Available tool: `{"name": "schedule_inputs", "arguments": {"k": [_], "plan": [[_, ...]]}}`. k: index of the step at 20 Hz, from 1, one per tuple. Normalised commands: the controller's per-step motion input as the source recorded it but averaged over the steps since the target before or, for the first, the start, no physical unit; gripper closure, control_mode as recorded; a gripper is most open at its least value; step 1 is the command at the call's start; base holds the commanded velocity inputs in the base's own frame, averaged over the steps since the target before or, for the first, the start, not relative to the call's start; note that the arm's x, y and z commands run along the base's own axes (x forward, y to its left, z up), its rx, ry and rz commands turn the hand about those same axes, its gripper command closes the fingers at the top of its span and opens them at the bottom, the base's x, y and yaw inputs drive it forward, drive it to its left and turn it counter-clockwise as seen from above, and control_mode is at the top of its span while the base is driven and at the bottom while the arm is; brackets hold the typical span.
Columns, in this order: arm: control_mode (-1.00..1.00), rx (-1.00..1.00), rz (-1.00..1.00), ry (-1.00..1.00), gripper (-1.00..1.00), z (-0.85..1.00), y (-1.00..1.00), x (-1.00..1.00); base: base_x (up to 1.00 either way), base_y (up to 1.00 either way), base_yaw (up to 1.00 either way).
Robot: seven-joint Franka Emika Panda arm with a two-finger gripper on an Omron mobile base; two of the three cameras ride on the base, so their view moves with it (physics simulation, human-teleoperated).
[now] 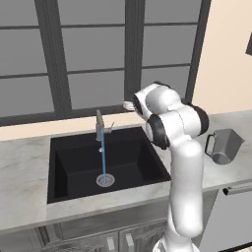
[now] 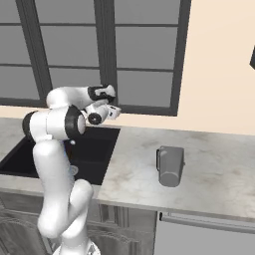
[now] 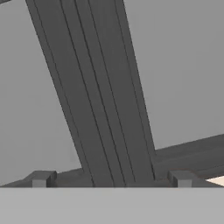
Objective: Turn on the sink faucet and place the jug under the water for a few seconds to fill it up.
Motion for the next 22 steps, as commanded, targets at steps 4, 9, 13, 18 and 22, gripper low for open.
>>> {"name": "schedule_inputs", "arguments": {"k": [4,9,13,18,22], "plan": [[-1.00,0.41,0.01,-0.01,-1.00,0.75,-0.73,-0.23,0.00,0.00,0.00],[-1.00,0.17,0.00,0.06,-1.00,0.79,-0.25,-0.31,0.00,0.00,0.00],[-1.00,-0.02,0.00,0.15,-1.00,0.66,-0.10,-0.35,0.00,0.00,0.00],[-1.00,-0.09,0.00,0.18,-1.00,0.56,-0.16,-0.45,0.00,0.00,0.00],[-1.00,-0.11,0.00,0.23,-1.00,0.50,-0.21,-0.46,0.00,0.00,0.00]]}}
